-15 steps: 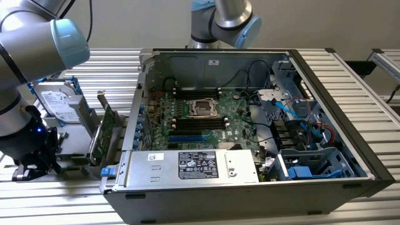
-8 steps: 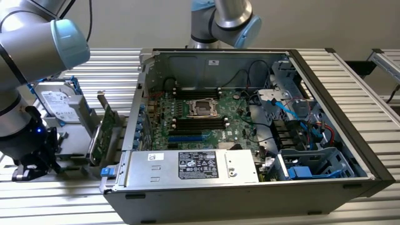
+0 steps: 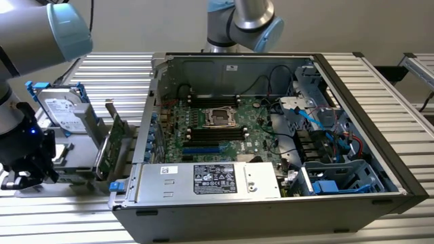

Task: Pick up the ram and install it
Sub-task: 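Pick up the ram and move it above insertion slot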

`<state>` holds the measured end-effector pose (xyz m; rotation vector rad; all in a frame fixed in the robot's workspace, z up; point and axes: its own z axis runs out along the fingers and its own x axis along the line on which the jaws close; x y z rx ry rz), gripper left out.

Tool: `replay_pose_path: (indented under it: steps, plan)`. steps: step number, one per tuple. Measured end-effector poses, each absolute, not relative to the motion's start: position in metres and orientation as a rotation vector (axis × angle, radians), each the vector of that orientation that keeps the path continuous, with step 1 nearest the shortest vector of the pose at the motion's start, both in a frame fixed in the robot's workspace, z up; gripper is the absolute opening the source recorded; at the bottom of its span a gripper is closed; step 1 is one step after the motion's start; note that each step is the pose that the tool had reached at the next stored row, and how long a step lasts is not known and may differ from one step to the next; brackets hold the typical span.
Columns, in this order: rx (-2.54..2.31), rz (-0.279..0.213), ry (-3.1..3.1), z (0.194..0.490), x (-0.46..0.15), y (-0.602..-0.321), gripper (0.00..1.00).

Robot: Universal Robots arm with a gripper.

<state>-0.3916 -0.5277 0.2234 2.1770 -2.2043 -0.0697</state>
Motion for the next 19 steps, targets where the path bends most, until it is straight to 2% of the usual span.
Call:
replay_pose_path:
  steps: [7,19]
  plan:
    - [2.176,-0.072,-2.203,0.255,-0.387,-0.528,0.14]
    - [2.182,-0.081,-2.188,0.31,-0.344,-0.528,0.14]
